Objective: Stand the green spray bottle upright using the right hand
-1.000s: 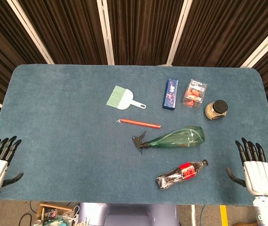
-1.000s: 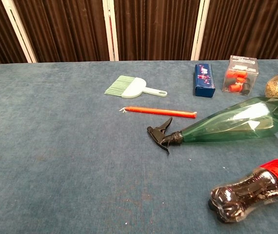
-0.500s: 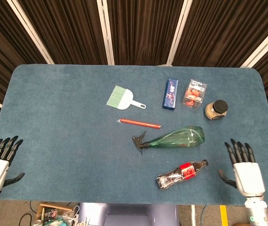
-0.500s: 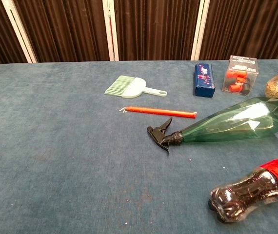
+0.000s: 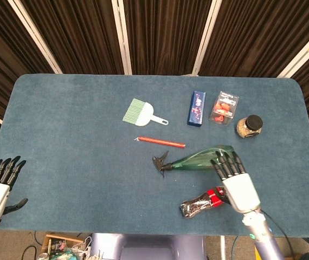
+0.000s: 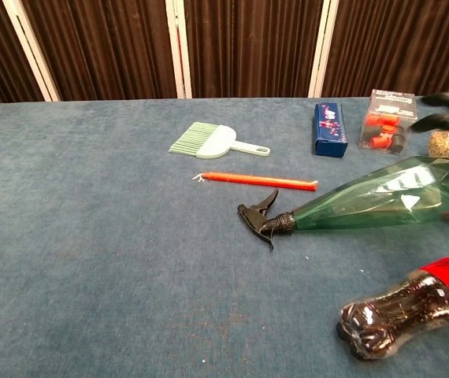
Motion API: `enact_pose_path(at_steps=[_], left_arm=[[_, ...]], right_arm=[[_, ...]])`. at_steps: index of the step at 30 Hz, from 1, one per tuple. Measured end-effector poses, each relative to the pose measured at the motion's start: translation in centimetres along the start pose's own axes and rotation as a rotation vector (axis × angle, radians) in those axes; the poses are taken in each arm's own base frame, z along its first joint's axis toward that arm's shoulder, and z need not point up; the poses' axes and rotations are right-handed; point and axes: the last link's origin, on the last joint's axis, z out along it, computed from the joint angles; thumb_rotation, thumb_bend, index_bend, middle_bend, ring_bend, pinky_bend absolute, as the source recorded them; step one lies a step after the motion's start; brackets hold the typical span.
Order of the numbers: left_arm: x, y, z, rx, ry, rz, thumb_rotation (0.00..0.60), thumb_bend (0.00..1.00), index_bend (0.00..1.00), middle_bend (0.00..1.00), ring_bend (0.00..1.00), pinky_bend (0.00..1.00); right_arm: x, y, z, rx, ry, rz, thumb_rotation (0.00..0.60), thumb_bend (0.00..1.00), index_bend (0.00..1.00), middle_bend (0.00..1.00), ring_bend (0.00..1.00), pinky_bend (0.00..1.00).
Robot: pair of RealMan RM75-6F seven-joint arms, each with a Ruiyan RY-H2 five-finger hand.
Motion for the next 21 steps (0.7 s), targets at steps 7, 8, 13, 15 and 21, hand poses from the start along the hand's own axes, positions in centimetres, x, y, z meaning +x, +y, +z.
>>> enact_pose_path(at_steps=[7, 8, 13, 15, 21], left_arm=[[0.1, -0.5, 0.2, 0.021, 0.001, -0.013, 0.6, 0.01, 0.01, 0.0, 0.0, 0.0], [0.1, -0.6, 0.2, 0.025, 0.001, -0.015, 0.6, 0.01, 0.01, 0.0, 0.0, 0.0], [0.0, -1.0, 0.7, 0.038, -0.011, -0.017, 0.6, 0.01, 0.01, 0.0, 0.0, 0.0], [0.0, -1.1, 0.8, 0.042, -0.011, -0.015, 0.6, 0.01, 0.01, 0.0, 0.0, 0.0], [0.0, -1.2, 0.9, 0.049, -0.008, -0.012, 0.6, 0.02, 0.01, 0.0, 0.0, 0.0]], right_arm=[[-1.5, -3.4, 3.4, 0.082, -0.058, -0.096, 0.6, 0.34, 0.25, 0.0, 0.0, 0.0], [-1.8, -3.7, 3.9, 0.087, -0.067, -0.107, 0.6, 0.34, 0.27, 0.0, 0.0, 0.0], [-3.2, -5.1, 6.1, 0.095, -0.116, -0.172, 0.6, 0.34, 0.27, 0.0, 0.0, 0.0], [-3.7, -5.6, 6.7, 0.099, -0.13, -0.201, 0.6, 0.34, 0.27, 0.0, 0.0, 0.0], [-5.2, -6.5, 8.6, 0.109, -0.17, -0.307, 0.6, 0.34, 0.28, 0.0, 0.0, 0.0]])
